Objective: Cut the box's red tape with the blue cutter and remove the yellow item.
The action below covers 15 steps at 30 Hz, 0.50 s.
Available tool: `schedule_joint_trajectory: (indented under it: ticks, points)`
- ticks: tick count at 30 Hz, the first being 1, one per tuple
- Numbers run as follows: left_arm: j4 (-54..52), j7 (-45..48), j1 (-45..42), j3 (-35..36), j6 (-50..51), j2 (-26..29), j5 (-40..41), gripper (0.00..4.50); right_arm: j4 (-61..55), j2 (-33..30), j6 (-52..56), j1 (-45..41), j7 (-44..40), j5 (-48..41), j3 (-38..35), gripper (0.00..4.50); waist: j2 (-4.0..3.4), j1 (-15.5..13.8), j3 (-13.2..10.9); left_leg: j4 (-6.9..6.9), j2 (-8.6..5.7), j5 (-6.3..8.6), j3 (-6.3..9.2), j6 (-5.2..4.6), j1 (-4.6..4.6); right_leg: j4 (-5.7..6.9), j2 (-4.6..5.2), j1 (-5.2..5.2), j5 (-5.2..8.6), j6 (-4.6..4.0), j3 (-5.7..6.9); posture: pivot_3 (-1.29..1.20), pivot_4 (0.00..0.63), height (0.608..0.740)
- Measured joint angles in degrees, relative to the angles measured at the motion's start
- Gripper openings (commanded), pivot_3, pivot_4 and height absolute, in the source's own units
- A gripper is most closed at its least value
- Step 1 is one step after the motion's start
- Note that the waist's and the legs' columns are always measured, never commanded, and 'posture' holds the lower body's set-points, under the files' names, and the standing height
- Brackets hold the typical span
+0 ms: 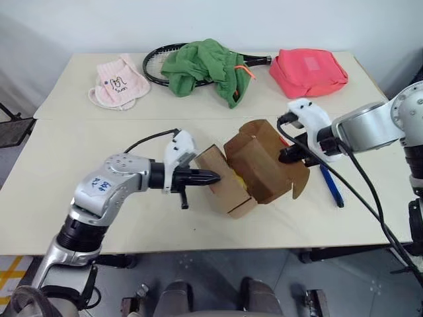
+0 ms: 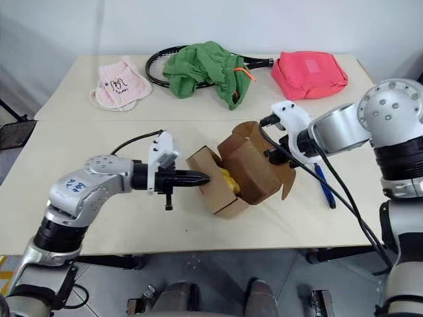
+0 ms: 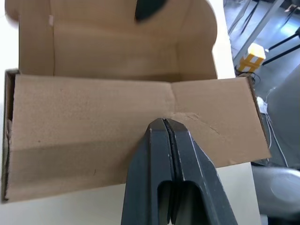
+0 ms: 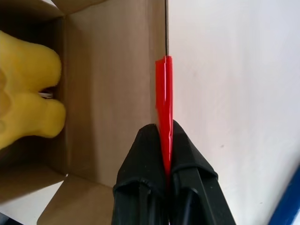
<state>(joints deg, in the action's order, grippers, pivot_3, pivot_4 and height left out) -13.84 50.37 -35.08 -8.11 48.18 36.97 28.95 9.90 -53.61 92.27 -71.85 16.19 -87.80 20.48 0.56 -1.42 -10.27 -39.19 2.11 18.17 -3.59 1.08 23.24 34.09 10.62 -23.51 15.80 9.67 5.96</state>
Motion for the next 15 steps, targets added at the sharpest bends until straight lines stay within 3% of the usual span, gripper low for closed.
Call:
schedule_joint_trajectory:
  ticks: [7, 15]
  points:
    - [2.0, -1.6, 2.4, -0.2, 2.4, 1.3, -2.2, 0.00, 0.7, -0.3, 0.0, -1.5, 0.4, -1.4, 1.6, 0.01, 0.01, -0.1, 0.0, 0.04, 0.00, 0.01, 0.00, -0.02, 0.08, -0.03, 0.00, -0.08, 0.00, 0.00, 0.01, 0.00, 0.150, 0.740]
    - [5.6, -3.6, 1.4, -0.3, 1.8, -2.1, -3.9, 0.00, -0.3, -0.8, 0.0, 0.0, 4.9, -4.4, 0.9, 0.01, 0.02, 0.0, 0.0, 0.05, 0.00, 0.01, -0.03, -0.02, 0.06, -0.05, 0.00, -0.07, -0.01, 0.00, 0.02, 0.00, 0.150, 0.740]
